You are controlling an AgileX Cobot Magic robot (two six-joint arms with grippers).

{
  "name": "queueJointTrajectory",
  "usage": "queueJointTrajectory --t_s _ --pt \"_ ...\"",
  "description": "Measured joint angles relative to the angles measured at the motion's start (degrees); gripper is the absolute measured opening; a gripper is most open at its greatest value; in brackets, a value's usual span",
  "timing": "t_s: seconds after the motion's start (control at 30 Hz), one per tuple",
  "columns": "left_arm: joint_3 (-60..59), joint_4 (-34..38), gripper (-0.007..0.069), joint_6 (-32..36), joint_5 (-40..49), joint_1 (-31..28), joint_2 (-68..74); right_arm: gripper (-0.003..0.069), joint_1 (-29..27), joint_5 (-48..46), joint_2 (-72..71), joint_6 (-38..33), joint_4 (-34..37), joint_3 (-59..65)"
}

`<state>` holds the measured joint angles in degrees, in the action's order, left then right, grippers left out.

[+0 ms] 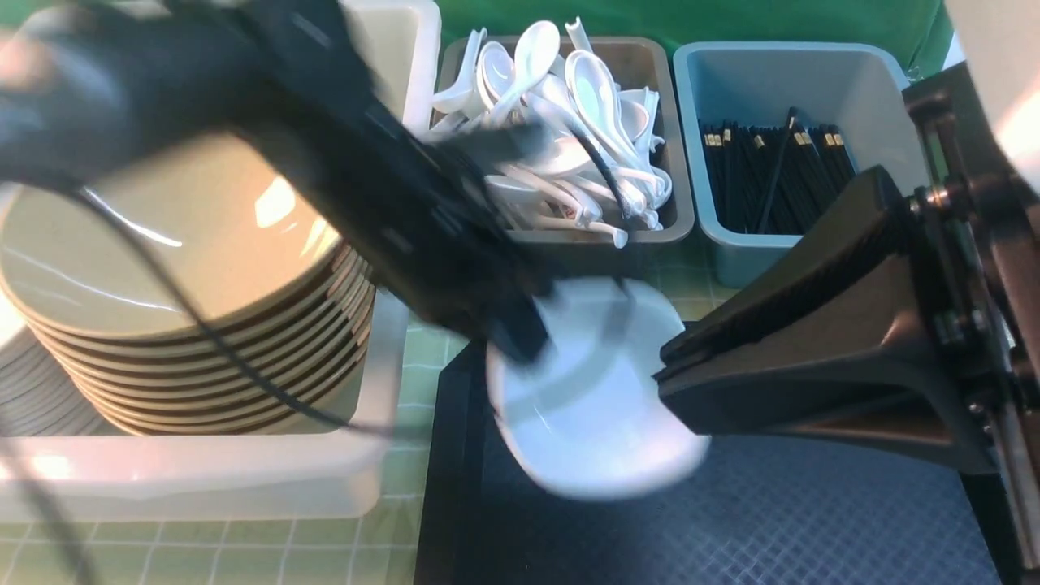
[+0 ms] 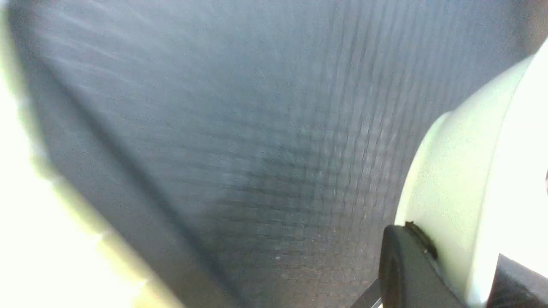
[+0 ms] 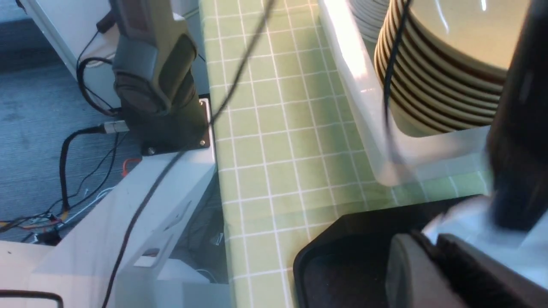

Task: On green table put chopsticks spoon bowls plates into blue grey white boxes.
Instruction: 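Place the white bowl into the white bin with the other dishes with the left gripper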

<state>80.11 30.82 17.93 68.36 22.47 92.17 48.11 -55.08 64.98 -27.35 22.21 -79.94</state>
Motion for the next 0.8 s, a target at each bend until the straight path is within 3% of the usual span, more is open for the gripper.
queueJointTrajectory --t_s 0.1,0.17,0.2,0.3,0.33,0.47,0.67,0.8 --pt "0.4 -1.3 0.0015 -0.8 1.2 -8.7 -7.5 0.0078 0.0 1.0 2.0 -1.1 0.4 0.0" --pt "0.0 -3.6 0.0015 -1.8 1.6 -18.5 -14.5 0.0078 0.0 3.0 3.9 -2.8 2.3 0.0" --pt "-0.1 -4.0 0.0015 -2.0 1.7 -19.4 -15.1 0.0078 0.0 3.5 4.4 -3.3 3.0 0.0" --pt "-3.0 -6.8 0.0015 -3.9 2.1 -36.7 -24.5 0.008 0.0 8.4 8.8 -11.3 11.5 -0.2" --pt "-3.2 -7.1 0.0015 -4.3 2.1 -37.6 -24.9 0.008 0.0 8.6 9.0 -11.8 12.0 -0.3" --pt "-7.4 -12.2 0.0015 -10.9 -2.7 -52.0 -29.5 0.0087 0.0 8.6 15.9 -16.6 16.8 -7.1" --pt "-9.1 -26.0 0.0015 -25.5 -6.3 -56.4 -23.5 0.0092 0.0 3.0 22.5 -17.4 17.4 -18.7" --pt "-9.1 -26.7 0.0015 -29.6 -7.2 -56.4 -18.0 0.0096 0.0 0.8 23.7 -17.6 17.6 -21.0"
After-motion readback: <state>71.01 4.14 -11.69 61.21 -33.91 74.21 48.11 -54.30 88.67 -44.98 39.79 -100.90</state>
